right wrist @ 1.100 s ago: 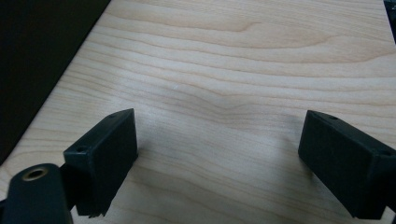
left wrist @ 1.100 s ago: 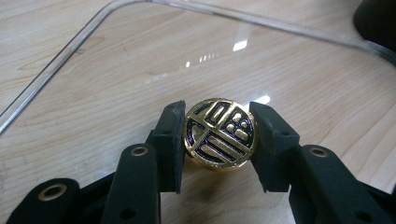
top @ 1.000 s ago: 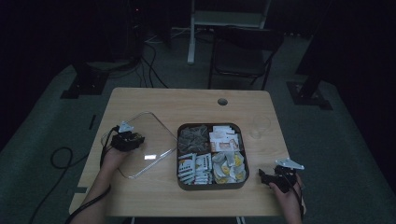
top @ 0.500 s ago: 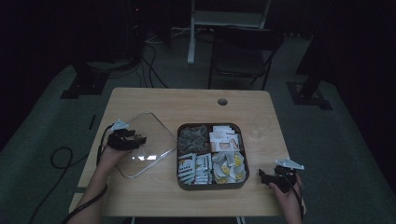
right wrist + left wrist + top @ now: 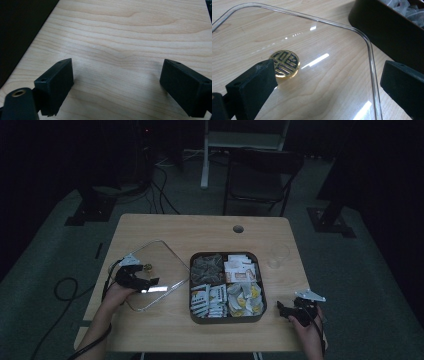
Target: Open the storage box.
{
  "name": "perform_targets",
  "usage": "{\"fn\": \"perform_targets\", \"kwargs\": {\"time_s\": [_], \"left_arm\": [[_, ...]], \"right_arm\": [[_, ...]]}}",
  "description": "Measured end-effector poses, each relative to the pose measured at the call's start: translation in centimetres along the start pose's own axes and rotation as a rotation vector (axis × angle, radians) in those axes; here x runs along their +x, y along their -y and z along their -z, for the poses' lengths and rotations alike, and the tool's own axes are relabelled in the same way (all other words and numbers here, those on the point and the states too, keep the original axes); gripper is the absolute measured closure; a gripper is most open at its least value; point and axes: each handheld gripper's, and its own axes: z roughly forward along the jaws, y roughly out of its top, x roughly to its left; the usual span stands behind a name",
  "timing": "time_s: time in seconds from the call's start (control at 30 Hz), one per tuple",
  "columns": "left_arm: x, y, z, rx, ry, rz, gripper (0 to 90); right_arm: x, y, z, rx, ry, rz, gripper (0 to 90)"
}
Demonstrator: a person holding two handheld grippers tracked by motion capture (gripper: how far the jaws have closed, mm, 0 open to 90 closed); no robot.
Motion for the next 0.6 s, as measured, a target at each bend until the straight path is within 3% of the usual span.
{"fn": "perform_targets", "kwargs": {"time_s": [0.37,0.6], "left_arm": [[-2.0,0.7,0.2,-0.034,0.048,-0.066,1.2],[-4.2,0.9,0.2,-0.030,0.122,-0.124,1.2]], "right_arm": [[0.0,0.0,0.0,0.000,0.000,0.000,11.2],[0.0,0.0,0.0,0.000,0.000,0.000,11.2]]}}
